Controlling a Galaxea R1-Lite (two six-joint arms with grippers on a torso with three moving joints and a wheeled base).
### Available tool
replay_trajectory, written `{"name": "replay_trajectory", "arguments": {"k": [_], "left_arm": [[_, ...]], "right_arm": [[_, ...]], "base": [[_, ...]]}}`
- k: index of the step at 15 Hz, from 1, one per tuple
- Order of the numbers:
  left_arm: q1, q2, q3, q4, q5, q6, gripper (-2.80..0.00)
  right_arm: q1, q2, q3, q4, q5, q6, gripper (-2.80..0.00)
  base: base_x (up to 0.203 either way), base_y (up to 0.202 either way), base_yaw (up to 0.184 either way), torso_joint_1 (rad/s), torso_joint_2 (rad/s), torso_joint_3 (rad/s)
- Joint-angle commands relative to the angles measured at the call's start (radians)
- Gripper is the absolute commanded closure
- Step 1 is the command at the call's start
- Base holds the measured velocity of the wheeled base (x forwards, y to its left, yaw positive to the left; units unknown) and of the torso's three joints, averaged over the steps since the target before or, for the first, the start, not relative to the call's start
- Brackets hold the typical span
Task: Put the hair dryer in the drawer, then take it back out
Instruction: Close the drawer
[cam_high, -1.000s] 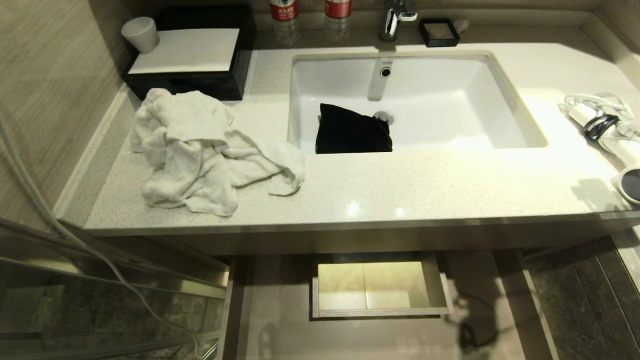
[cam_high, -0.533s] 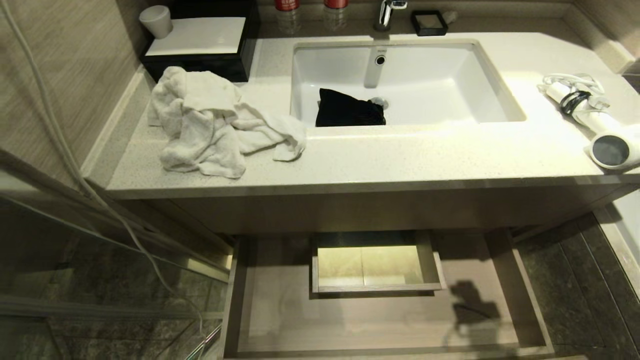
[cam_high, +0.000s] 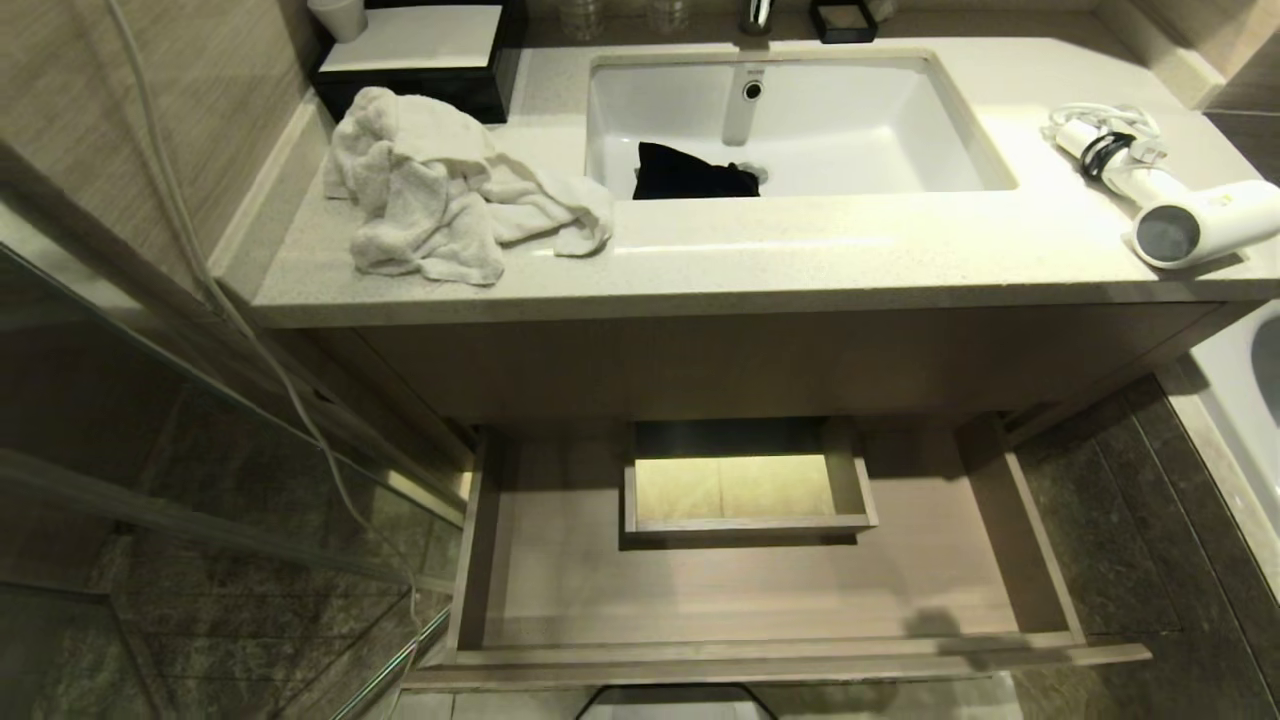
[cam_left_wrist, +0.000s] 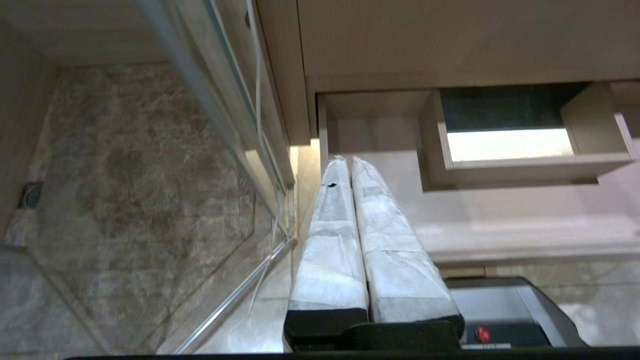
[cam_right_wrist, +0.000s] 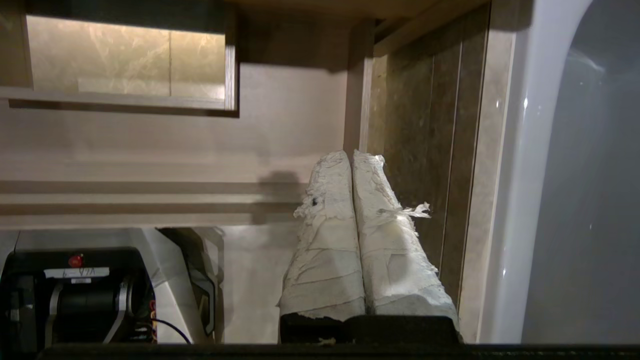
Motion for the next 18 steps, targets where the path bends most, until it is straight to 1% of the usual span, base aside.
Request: {"name": "replay_trajectory", "arguments": {"k": [1,3,10,11,13,15,18], "left_arm": [[0.000,0.000,0.000,0.000,0.000,0.000,0.00],[0.000,0.000,0.000,0.000,0.000,0.000,0.00],[0.000,0.000,0.001,0.000,0.000,0.000,0.00],[0.000,0.000,0.001,0.000,0.000,0.000,0.00],[0.000,0.000,0.002,0.000,0.000,0.000,0.00],[0.000,-0.001,0.001,0.000,0.000,0.000,0.00],[0.000,0.000,0.000,0.000,0.000,0.000,0.00]], "right_arm": [[-0.001,-0.012,0.019,0.000,0.003,-0.003,0.00],[0.001,-0.018,0.038,-0.023,0.002,-0.003,0.00],[0.001,-0.031,0.081,-0.026,0.001,-0.004,0.00],[0.001,-0.033,0.084,-0.022,-0.005,-0.006,0.00],[0.001,-0.034,0.099,-0.025,-0.070,-0.003,0.00],[0.001,-0.038,0.119,-0.024,-0.079,-0.003,0.00],[0.001,-0.044,0.140,-0.026,-0.079,-0.003,0.00]], "base": [[0.000,0.000,0.000,-0.249,-0.01,-0.280],[0.000,0.000,0.000,-0.242,-0.04,-0.282],[0.000,0.000,0.000,-0.209,-0.11,-0.314],[0.000,0.000,0.000,-0.181,-0.16,-0.334],[0.000,0.000,0.000,-0.174,-0.16,-0.328],[0.000,0.000,0.000,-0.242,0.17,-0.028],[0.000,0.000,0.000,-0.207,0.32,0.088]]}}
